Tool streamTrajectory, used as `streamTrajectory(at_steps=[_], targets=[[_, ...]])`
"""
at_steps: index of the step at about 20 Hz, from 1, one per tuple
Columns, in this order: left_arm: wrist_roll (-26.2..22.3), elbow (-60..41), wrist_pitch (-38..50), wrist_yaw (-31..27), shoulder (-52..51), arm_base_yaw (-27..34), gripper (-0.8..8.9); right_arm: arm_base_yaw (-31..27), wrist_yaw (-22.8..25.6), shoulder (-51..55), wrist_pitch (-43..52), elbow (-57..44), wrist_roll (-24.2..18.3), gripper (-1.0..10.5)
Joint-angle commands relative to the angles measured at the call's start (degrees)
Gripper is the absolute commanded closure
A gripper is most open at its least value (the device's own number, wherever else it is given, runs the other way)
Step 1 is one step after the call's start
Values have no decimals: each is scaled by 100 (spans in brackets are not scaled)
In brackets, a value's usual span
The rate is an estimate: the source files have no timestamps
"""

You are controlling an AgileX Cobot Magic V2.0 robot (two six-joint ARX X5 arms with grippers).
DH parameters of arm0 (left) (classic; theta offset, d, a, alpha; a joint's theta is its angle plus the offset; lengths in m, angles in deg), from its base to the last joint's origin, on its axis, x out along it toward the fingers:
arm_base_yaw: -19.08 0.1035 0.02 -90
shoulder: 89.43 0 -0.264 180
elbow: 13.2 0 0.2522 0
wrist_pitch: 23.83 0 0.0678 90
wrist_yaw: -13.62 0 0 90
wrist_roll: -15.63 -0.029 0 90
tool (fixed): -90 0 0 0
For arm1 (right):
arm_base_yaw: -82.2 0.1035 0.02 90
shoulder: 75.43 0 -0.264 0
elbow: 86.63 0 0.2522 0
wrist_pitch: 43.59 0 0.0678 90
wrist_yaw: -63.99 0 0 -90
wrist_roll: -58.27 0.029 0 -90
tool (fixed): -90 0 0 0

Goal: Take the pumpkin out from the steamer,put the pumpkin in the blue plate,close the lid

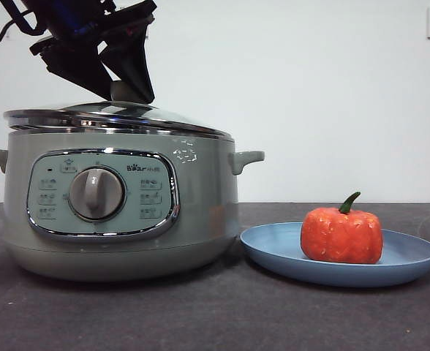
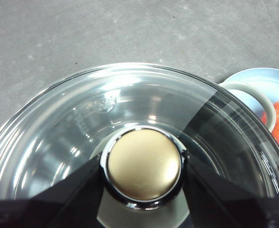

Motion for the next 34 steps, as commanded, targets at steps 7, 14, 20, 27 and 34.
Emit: streamTrajectory(at_steps=[7,14,20,27,34], targets=[[-20,48,328,157,136,-17,822,2,20,0,35,-31,57,380],[-7,44,-31,339,326,-17,821,2,17,0,31,-31,57,380],[-7,44,-315,315,326,24,533,2,15,0,31,-31,57,380],[-4,61,-393,321,278,70,419,2,15,0,-15,-31,55,382],[-2,127,-1237,361,-269,70,463,2,13,0,-544,-31,46,456]])
